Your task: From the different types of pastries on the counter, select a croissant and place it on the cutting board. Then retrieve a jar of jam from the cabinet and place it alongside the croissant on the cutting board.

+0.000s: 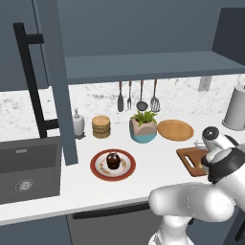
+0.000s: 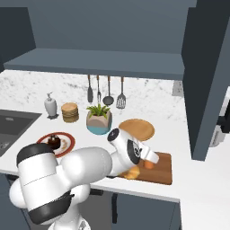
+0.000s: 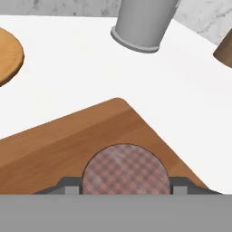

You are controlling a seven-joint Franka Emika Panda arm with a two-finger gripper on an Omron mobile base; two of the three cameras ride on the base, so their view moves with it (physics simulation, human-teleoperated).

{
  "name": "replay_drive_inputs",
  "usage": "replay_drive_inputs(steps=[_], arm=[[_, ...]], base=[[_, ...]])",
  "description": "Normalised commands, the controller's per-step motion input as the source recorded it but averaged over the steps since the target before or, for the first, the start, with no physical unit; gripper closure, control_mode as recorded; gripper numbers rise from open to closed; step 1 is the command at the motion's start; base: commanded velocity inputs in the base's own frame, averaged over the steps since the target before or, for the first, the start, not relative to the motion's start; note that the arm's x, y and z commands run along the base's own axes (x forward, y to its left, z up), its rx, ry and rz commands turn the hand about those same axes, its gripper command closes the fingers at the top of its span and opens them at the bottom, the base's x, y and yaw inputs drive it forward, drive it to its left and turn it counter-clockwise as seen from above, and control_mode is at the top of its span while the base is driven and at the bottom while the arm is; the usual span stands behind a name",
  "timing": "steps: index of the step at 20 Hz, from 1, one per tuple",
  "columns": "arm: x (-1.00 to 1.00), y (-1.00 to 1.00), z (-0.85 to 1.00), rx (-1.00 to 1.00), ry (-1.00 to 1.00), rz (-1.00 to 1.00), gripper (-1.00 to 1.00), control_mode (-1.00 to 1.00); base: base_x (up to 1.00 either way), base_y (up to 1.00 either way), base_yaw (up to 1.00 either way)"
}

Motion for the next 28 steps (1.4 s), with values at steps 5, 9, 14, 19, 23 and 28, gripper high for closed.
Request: replay_drive_inputs(steps=[5, 9, 14, 19, 23, 28], arm=[[0.0, 0.0, 0.0, 0.0, -0.17, 0.0, -1.0, -1.0], [-0.01, 0.0, 0.07, 0.0, -0.13, 0.0, -1.0, -1.0], [-0.09, 0.08, 0.41, -0.02, -0.08, 0.0, -1.0, -1.0], [-0.21, 0.29, 0.79, -0.05, -0.2, 0.01, -1.0, -1.0], [-0.76, 0.56, 0.74, -0.18, -0.37, 0.13, -1.0, -1.0], [-1.0, 0.76, 0.52, -0.26, -0.34, 0.22, -1.0, -1.0]], base=[[0.0, 0.0, 0.0], [0.0, 0.0, 0.0], [0.0, 0.0, 0.0], [0.0, 0.0, 0.0], [0.0, 0.0, 0.0], [0.0, 0.0, 0.0]])
